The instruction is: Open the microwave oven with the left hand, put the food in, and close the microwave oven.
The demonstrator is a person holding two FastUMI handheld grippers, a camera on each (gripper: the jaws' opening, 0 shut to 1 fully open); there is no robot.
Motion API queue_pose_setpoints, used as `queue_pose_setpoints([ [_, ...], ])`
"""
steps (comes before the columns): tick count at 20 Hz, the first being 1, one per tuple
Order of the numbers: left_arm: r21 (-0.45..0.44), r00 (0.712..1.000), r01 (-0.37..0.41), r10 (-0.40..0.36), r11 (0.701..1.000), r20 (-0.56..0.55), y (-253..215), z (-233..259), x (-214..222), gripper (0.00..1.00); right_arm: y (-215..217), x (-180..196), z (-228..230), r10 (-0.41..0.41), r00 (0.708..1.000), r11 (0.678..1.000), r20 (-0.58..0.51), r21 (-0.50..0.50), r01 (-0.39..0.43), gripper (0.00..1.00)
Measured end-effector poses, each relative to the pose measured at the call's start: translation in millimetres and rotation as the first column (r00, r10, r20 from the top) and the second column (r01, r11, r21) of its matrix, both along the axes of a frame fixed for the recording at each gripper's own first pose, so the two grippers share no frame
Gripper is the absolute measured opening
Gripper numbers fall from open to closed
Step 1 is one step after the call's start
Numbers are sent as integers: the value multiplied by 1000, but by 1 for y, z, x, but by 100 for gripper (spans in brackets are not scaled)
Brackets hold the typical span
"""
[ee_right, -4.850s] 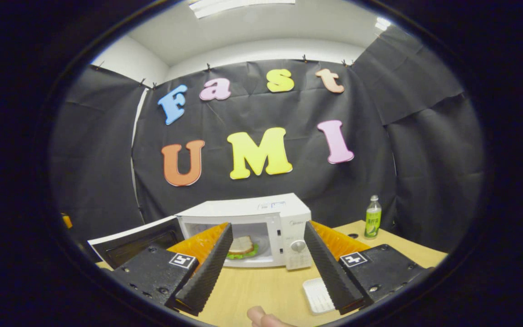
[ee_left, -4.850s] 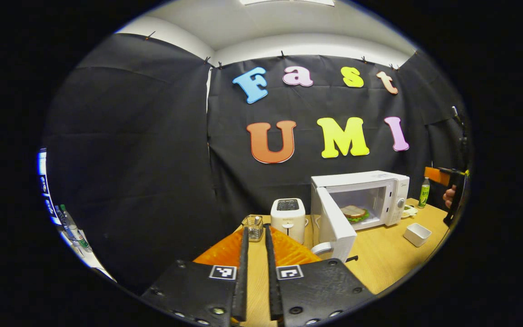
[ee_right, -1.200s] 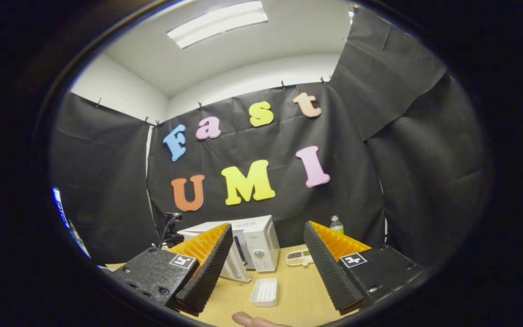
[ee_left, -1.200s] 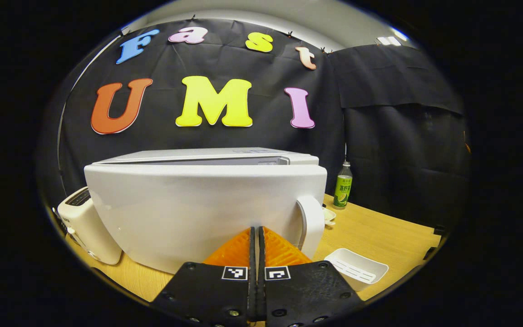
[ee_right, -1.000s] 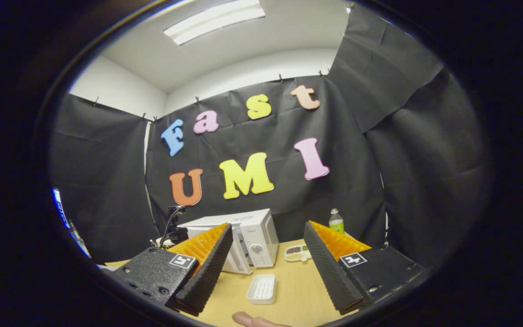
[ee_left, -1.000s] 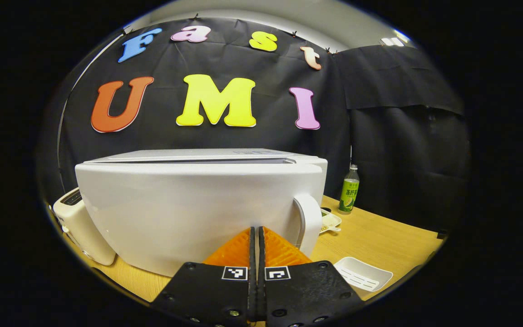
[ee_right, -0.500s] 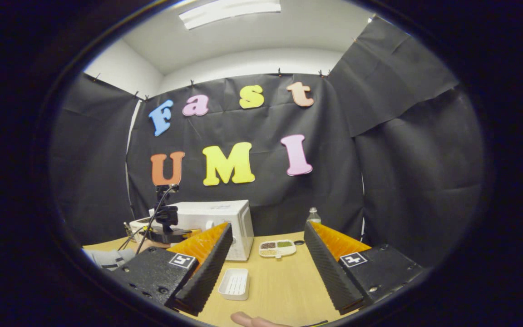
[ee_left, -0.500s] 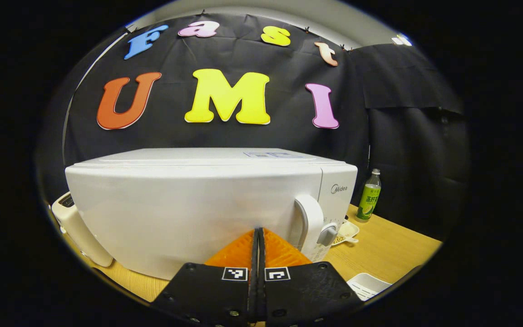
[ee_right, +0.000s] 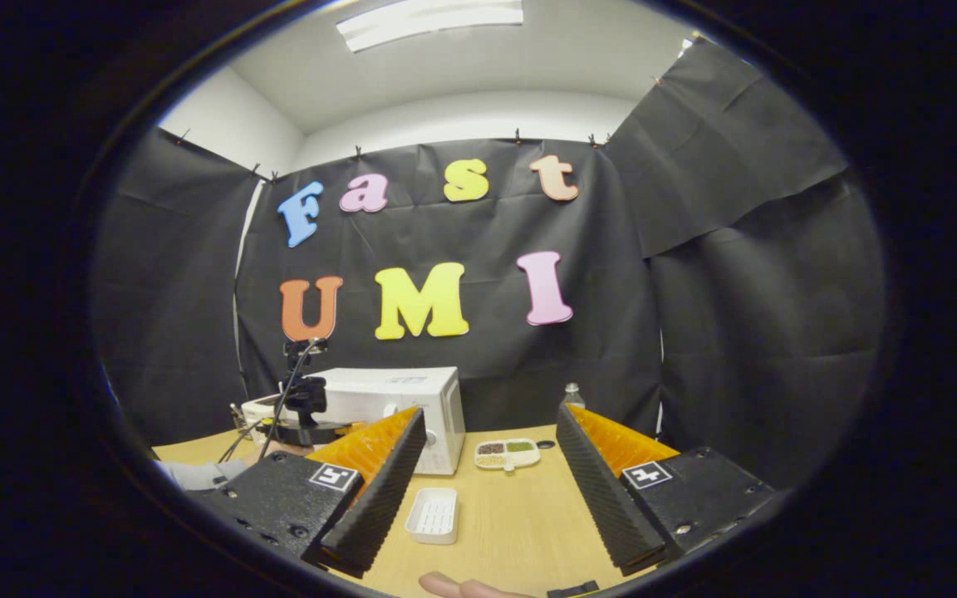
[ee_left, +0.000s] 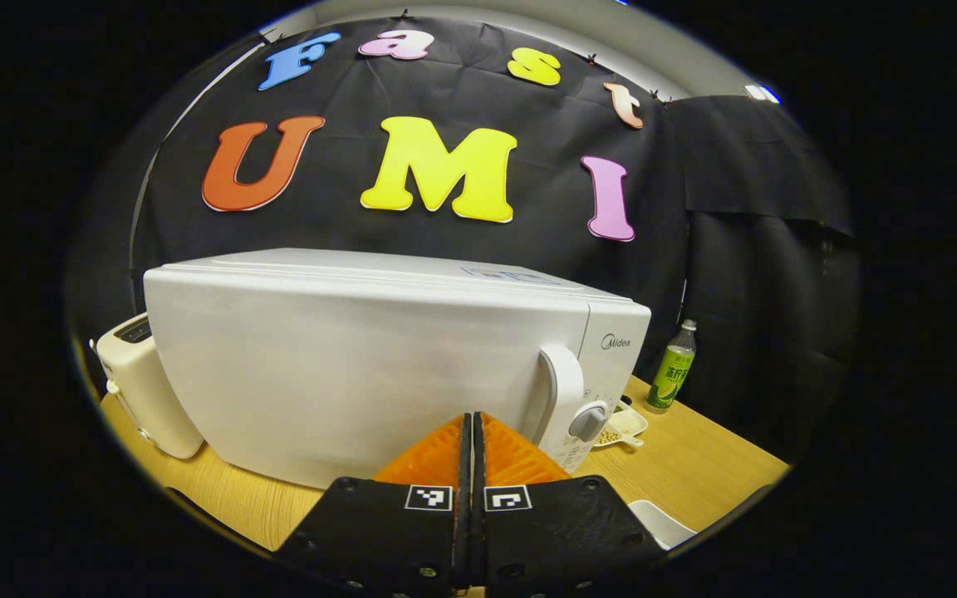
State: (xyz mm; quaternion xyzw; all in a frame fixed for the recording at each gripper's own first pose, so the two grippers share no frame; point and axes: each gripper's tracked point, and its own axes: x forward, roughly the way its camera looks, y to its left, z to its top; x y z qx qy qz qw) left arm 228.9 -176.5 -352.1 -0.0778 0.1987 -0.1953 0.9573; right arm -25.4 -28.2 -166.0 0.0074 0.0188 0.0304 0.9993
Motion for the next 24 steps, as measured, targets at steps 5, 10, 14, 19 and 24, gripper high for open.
queue_pose_setpoints([
  [5,-3,996,-77,77,997,-38,30,30,-38,22,3,-6,9,-14,1000,1000,3,-24,14,100],
  [10,51,997,-71,70,996,14,41,79,-77,95,10,-15,21,-18,1000,999,17,-36,18,100],
  [14,87,993,-102,95,991,76,60,127,-114,95,3,-20,36,-51,998,999,37,-12,52,100],
  [19,96,973,-173,155,980,170,83,199,-164,95,-12,-30,69,-86,991,996,100,4,86,100],
  [24,12,943,-230,219,973,250,106,259,-212,95,-31,-46,98,-133,981,991,139,-12,136,100],
])
